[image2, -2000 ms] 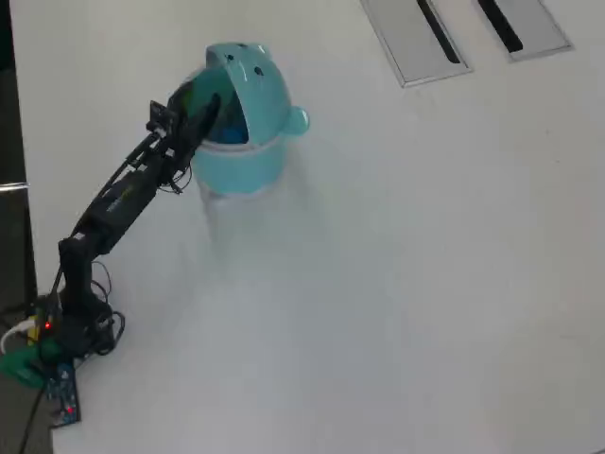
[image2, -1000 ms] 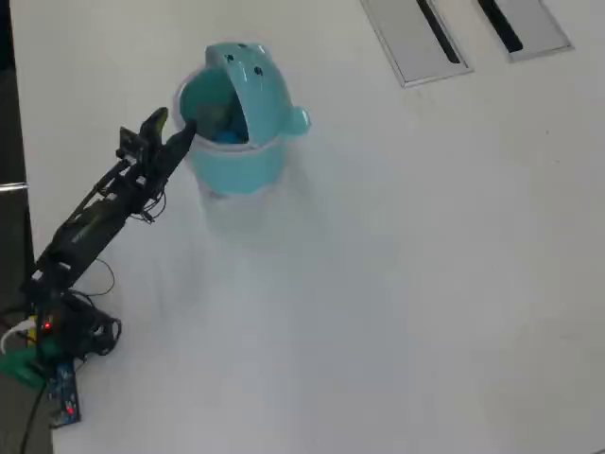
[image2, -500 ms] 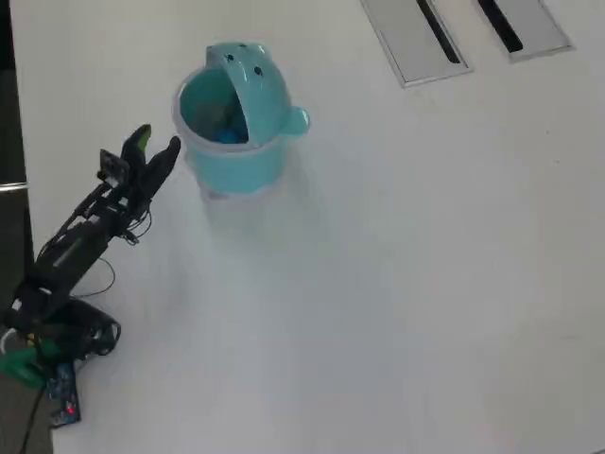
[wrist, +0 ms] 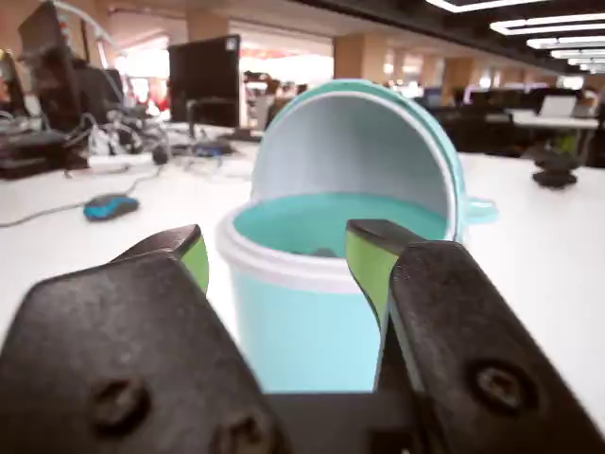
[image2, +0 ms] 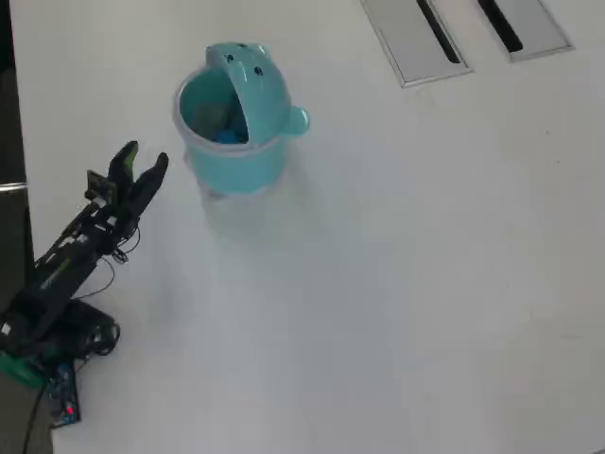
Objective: Grasp RGB lego blocks and put them in the bin one by one.
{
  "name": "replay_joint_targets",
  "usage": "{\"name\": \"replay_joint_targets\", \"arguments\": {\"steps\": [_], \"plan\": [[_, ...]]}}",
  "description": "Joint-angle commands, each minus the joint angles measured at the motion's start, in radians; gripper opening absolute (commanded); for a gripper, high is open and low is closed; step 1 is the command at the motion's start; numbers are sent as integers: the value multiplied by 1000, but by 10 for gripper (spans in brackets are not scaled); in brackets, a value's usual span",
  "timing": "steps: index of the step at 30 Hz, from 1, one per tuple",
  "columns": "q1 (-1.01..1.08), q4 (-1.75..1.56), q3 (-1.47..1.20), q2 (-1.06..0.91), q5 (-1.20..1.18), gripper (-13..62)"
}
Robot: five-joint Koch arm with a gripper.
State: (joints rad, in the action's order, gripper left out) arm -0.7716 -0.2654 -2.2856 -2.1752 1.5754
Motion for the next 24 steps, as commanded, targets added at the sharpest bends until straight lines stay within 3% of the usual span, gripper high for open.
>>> {"name": "replay_joint_targets", "arguments": {"steps": [1,10,24], "plan": [[-15,-83,23,-54,-8,265],[-14,-95,-127,-189,-58,265],[0,-339,-311,-192,-87,285]]}}
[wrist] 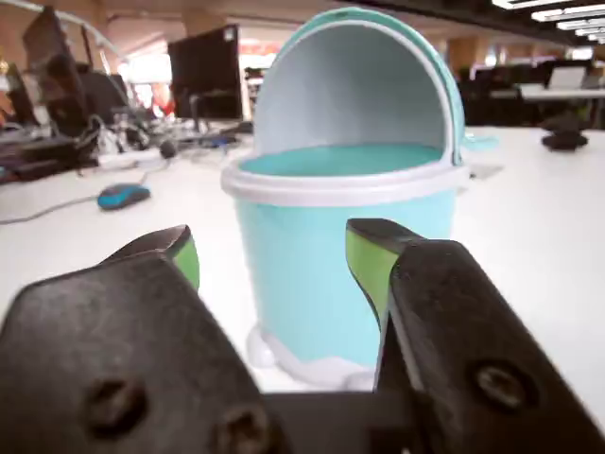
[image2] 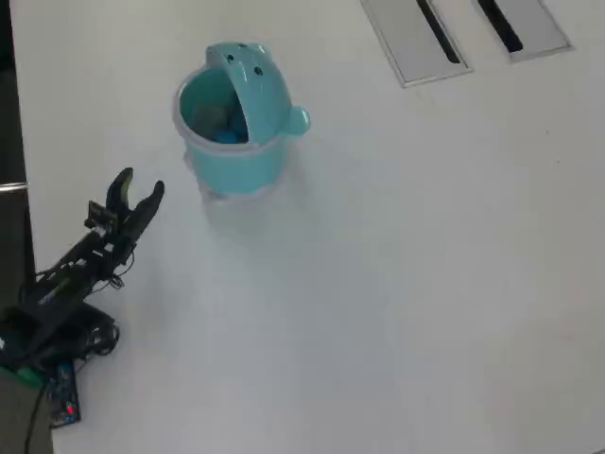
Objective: Grasp RGB lego blocks and put them in the bin one by one.
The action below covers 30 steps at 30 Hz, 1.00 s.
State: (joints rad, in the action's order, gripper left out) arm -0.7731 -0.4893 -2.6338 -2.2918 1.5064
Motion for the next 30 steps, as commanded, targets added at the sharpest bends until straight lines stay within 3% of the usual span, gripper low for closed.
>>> {"name": "replay_joint_targets", "arguments": {"steps": [1,19,30], "plan": [[2,-137,26,-75,-31,285],[126,-454,-219,-72,-387,300],[347,-523,-347,-69,-681,302]]}}
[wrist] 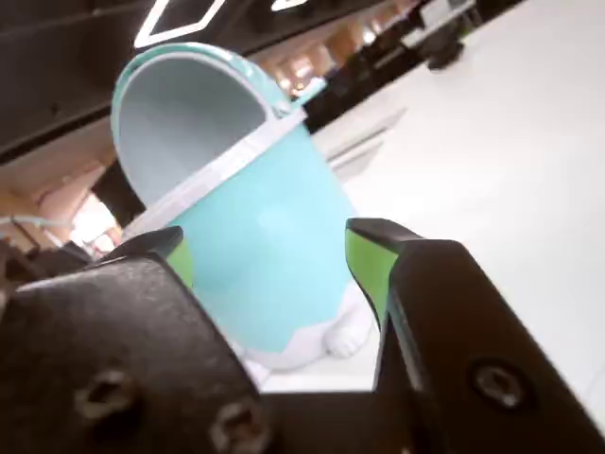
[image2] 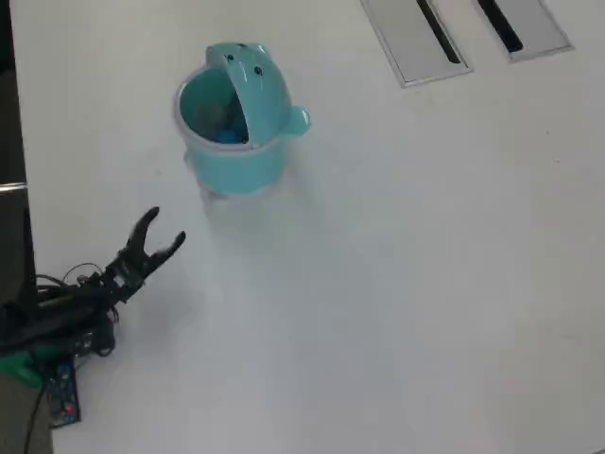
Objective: Grasp RGB lego blocks and put them in the bin one by one.
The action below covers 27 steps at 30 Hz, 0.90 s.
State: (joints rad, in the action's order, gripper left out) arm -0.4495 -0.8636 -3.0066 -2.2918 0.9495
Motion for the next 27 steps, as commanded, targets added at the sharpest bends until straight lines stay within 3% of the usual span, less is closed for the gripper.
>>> {"name": "replay_joint_targets", "arguments": {"steps": [1,27], "plan": [[31,-149,17,-69,-141,302],[190,-198,-160,-66,-566,316]]}}
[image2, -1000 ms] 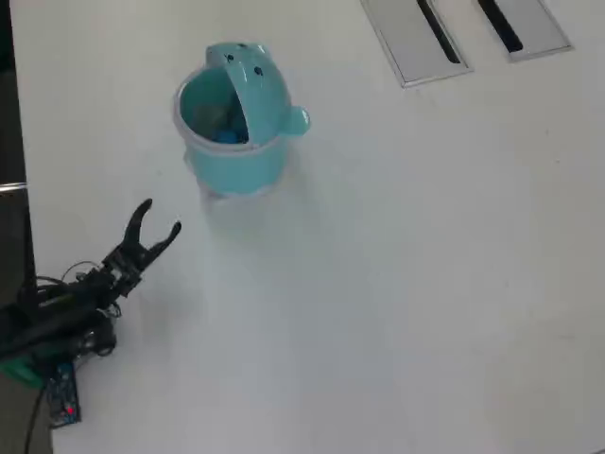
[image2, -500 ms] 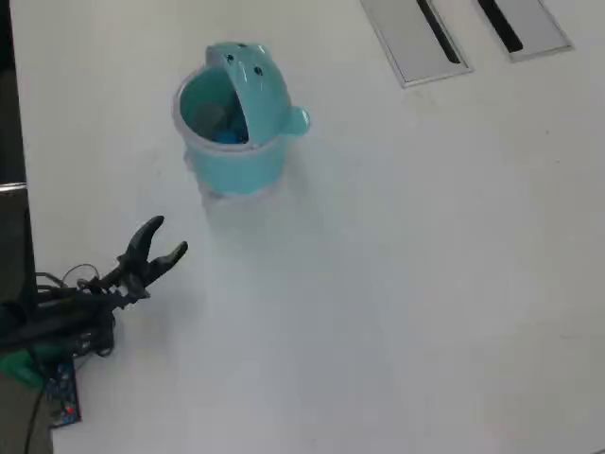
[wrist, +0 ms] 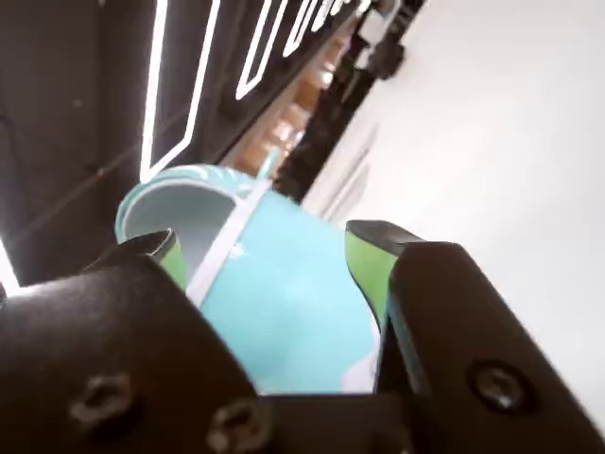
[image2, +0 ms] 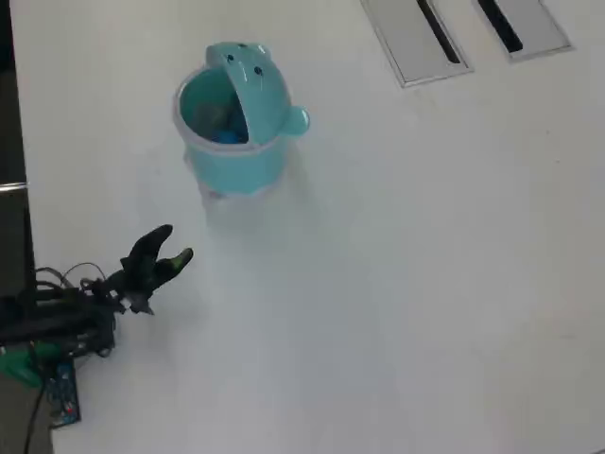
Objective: Grasp RGB lego blocks and put them in the bin one by one.
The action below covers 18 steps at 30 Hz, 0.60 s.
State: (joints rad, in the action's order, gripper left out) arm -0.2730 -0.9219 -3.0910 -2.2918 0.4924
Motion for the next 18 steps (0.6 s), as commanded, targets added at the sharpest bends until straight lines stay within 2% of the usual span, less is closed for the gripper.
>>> {"name": "replay_joint_targets", "arguments": {"steps": [1,6,9,18], "plan": [[21,-132,-78,-66,-137,316],[80,-104,-78,-66,-256,317],[120,-44,-78,-66,-327,342],[144,97,-80,-66,-402,355]]}}
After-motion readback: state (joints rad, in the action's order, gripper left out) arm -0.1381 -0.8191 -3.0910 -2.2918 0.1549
